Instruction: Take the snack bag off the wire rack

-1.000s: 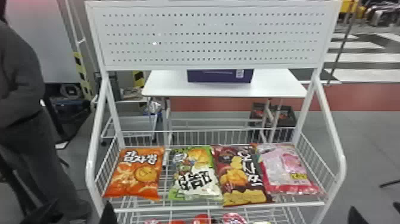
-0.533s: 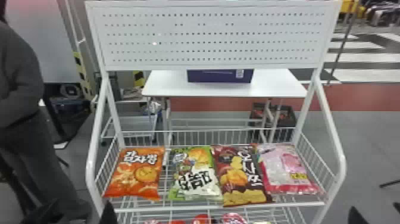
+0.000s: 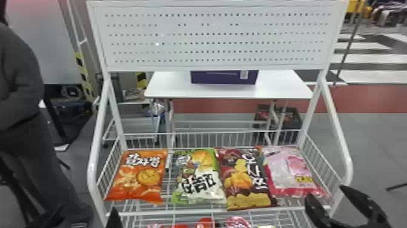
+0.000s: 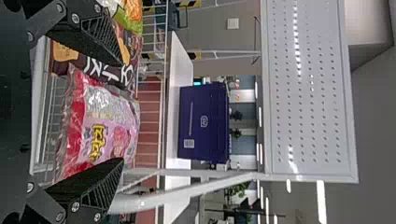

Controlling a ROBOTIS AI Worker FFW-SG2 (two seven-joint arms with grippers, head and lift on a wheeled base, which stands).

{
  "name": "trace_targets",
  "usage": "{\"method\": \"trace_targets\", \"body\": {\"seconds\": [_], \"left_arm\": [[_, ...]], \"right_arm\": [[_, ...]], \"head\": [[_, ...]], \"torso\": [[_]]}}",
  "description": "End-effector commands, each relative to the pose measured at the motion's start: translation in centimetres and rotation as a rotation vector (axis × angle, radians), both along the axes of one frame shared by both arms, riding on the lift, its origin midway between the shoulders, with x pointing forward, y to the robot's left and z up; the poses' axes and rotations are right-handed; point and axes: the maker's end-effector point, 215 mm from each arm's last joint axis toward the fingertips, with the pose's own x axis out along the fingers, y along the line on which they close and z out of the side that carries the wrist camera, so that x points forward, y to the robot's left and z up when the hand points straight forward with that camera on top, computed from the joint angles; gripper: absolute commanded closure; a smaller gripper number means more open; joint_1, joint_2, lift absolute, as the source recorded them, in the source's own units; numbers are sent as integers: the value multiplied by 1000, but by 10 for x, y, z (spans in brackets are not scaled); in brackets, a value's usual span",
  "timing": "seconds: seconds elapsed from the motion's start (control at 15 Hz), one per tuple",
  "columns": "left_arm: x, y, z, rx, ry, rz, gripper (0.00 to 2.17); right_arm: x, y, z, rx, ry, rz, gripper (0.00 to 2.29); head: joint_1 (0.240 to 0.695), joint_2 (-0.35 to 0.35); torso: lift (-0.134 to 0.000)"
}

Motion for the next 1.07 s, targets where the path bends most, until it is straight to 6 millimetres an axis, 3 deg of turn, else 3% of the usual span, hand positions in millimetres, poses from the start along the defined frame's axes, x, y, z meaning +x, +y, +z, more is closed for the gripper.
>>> {"method": "trace_targets", "body": {"seconds": [0.0, 0.13, 0.27, 0.53, 0.73, 1.0], "left_arm": [[-1, -1, 0, 1, 2, -1, 144], [-2, -1, -3, 3, 8, -1, 144], [-2, 0, -5, 4, 11, -2, 144], [-2, 0, -8, 9, 17, -4, 144], [-2, 1, -8, 11, 16, -3, 144], [-1, 1, -10, 13, 16, -3, 144]], "right_arm": [[44, 22, -22, 3, 46, 29, 191], [70, 32, -40, -1, 79, 27, 191], [91, 28, -54, -4, 95, 12, 191], [123, 18, -62, -20, 86, 2, 191], [136, 6, -71, -40, 104, -26, 191], [141, -6, -103, -63, 175, -42, 191]], "head": [[499, 0], [499, 0], [499, 0], [499, 0], [499, 0], [499, 0]], "torso": [[0], [0], [0], [0], [0], [0]]}}
